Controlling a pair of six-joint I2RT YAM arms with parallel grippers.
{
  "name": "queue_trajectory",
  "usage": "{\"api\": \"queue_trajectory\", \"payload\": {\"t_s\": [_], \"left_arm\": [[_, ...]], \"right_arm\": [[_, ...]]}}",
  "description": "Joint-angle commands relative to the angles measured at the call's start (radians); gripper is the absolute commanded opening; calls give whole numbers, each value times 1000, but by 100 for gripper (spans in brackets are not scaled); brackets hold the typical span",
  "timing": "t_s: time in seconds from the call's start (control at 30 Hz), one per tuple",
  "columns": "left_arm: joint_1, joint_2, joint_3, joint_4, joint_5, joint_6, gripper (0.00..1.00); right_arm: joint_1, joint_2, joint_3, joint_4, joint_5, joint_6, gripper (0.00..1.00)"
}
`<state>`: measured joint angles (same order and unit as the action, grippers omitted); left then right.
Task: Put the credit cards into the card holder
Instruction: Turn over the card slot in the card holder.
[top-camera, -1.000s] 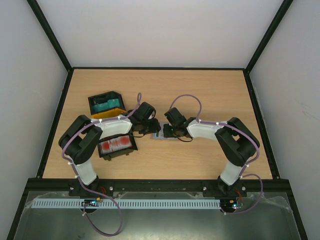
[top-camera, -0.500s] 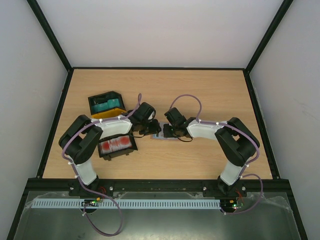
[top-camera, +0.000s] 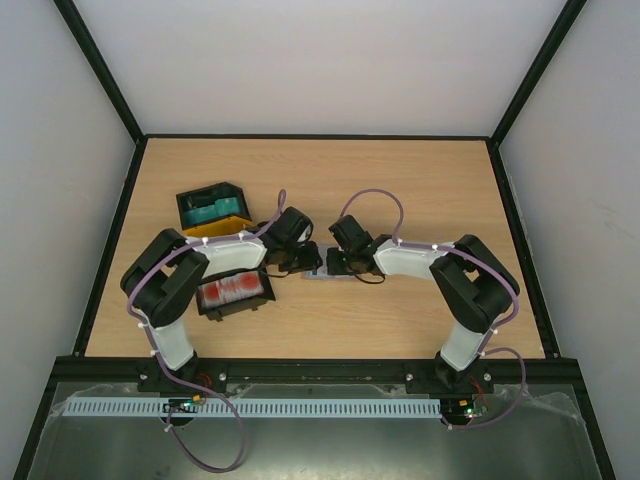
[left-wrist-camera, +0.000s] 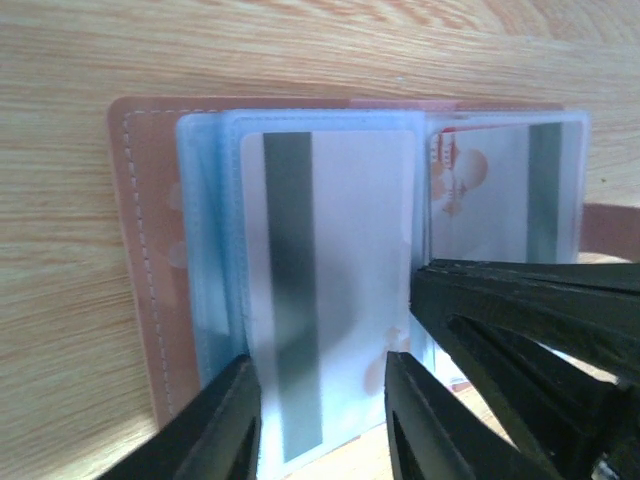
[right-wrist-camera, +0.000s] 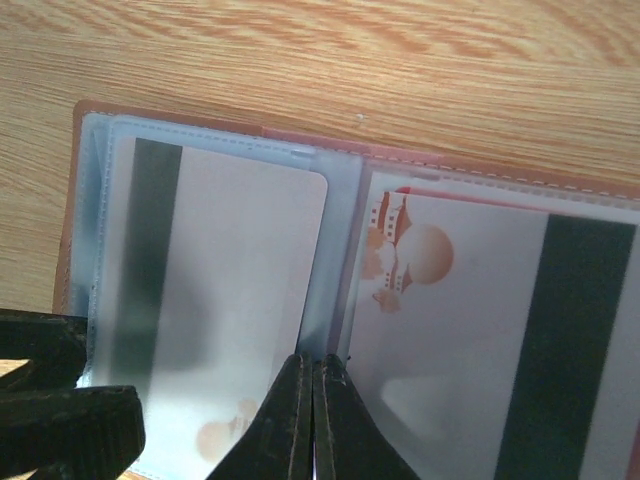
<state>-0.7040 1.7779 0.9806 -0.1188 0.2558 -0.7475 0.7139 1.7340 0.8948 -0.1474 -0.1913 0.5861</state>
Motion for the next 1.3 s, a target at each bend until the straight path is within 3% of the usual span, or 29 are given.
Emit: {"api": "queue_trajectory", "payload": {"t_s": [0.0,0.5,0.83,1.1,1.27], "left_arm": [[-17,26,12,-21,5,11,33],[-5,-35,-35,173,209,-74,35],[-3,-61,-68,271,217,-100,33],[-3,-18,-63,313,174,-68,34],[-10,20,-32,333,191,-50,36]], "right_arm": [[0,40,-24,-44,46,4,2],[-7,19,-42,-6,14,11,2],[-16,-82,-90,65,24,40,5],[-28,-201,-122,75,177,98,19],[-64,-288,-149,44,309,148,22]]}}
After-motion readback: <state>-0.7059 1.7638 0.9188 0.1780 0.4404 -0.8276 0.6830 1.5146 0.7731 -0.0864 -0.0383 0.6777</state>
